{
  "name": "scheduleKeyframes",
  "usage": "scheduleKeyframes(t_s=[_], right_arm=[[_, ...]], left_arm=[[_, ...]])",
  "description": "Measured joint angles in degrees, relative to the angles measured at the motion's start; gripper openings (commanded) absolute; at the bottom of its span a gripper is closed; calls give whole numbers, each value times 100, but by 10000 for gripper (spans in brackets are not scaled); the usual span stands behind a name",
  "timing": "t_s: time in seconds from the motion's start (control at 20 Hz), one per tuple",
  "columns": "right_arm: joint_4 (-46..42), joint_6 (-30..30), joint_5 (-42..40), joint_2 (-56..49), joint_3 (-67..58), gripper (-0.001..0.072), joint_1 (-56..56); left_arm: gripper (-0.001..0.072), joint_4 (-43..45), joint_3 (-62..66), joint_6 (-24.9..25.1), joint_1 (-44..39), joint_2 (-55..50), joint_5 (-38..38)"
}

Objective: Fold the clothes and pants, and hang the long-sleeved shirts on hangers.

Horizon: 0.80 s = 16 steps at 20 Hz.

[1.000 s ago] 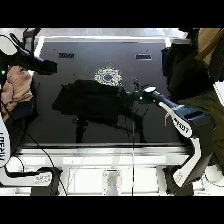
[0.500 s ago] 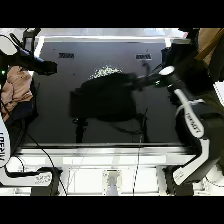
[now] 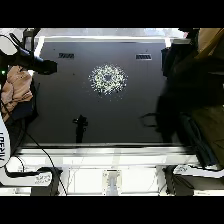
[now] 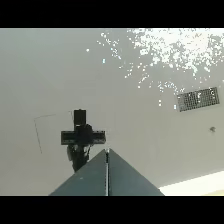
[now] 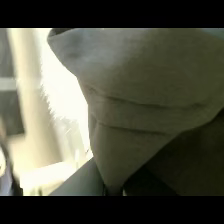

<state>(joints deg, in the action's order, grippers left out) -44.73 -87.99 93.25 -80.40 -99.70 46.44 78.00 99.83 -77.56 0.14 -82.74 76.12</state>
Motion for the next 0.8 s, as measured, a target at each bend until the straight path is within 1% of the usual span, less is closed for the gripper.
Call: scheduleKeyframes(t_s=[0.1, 0.2, 0.4, 0.45, 0.5, 0.55, 0.7, 0.8], right_arm=[[-378, -87, 450, 326, -11, 20, 911], [-1008, -160, 789, 654, 42, 20, 1692], [-2406, -151, 1073, 1084, 426, 28, 2544], [-2651, -125, 1093, 1145, 588, 194, 2638], [-2824, -109, 1132, 1182, 745, 432, 2693], [-2979, -90, 1165, 1213, 903, 492, 2739], [-3346, -76, 1187, 1268, 1095, 492, 2811], [-3480, -107, 1209, 1294, 914, 491, 2835]], left_arm=[[8, 0, 0, -66, 0, 0, -4], [8, 0, 0, -129, 0, 0, -11], [7, -2, 0, -173, 0, 0, -15], [8, 0, 0, -175, 0, 0, -17], [8, 0, 0, -184, 0, 0, -15], [8, 0, 0, -192, 0, 0, -15], [8, -2, 0, -203, 0, 0, -15], [8, -2, 0, -214, 0, 0, -15]])
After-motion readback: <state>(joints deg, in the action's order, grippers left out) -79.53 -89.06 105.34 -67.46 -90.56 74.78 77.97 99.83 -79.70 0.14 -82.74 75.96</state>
